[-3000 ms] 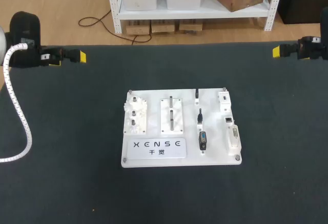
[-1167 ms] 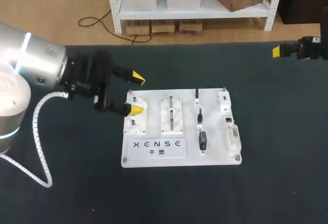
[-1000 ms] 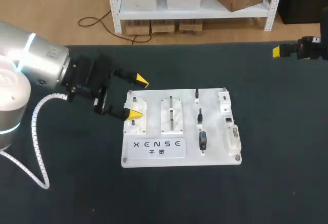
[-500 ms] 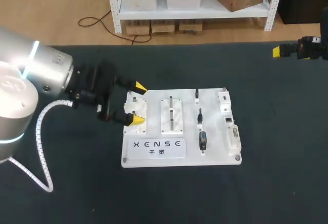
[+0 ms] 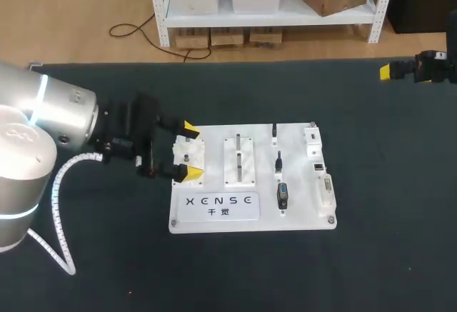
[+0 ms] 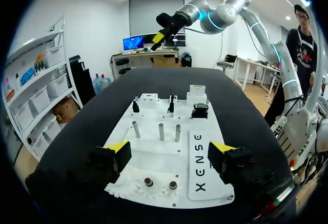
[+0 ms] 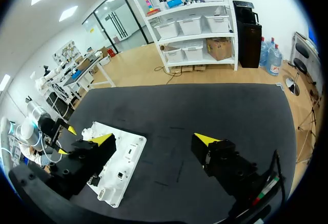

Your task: Insert the Ethernet cable into its matching sockets.

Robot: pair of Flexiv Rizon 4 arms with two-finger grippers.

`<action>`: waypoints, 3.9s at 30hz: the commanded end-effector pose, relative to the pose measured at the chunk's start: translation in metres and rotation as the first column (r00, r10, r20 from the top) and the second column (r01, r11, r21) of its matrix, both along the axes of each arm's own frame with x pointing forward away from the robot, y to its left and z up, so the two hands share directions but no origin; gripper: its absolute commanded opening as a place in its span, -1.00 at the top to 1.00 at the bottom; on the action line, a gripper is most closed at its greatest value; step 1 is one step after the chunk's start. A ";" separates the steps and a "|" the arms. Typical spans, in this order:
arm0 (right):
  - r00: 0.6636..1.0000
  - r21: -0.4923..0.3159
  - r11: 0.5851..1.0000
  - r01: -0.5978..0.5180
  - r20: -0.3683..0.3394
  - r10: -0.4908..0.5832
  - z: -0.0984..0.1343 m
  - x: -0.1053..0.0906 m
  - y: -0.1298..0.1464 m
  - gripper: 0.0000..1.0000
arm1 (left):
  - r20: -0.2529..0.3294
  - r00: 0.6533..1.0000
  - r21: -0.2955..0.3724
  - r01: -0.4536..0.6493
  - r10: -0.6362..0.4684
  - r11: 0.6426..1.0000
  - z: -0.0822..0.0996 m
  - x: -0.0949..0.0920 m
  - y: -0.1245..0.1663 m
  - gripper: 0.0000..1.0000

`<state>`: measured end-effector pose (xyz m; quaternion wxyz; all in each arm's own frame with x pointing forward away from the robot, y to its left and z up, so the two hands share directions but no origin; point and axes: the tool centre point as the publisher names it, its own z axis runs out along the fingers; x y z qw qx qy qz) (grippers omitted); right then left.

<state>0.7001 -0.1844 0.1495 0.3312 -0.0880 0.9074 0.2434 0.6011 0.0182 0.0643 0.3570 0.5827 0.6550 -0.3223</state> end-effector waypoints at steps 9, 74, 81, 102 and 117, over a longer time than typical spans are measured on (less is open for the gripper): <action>1.000 0.000 1.000 -0.001 -0.001 0.001 0.000 0.000 0.000 -1.00 | -0.017 1.000 0.032 -0.002 0.003 0.999 0.000 0.004 -0.003 -1.00; 0.857 -0.468 0.882 -0.057 -0.476 -0.197 -0.124 -0.086 0.214 0.33 | -0.017 1.000 0.032 -0.002 0.003 0.999 0.000 0.004 -0.003 -1.00; 0.856 -0.473 0.878 -0.065 -0.479 -0.195 -0.125 -0.088 0.216 0.83 | -0.017 1.000 0.032 -0.002 0.003 0.999 0.000 0.004 -0.003 -1.00; 0.863 -0.472 0.880 -0.056 -0.467 -0.195 -0.104 -0.083 0.203 1.00 | -0.017 1.000 0.032 -0.002 0.003 0.999 0.000 0.004 -0.003 -1.00; 0.842 -0.495 0.869 -0.006 -0.472 -0.263 -0.095 -0.086 0.155 1.00 | -0.017 1.000 0.032 -0.002 0.003 0.999 0.000 0.004 -0.003 -1.00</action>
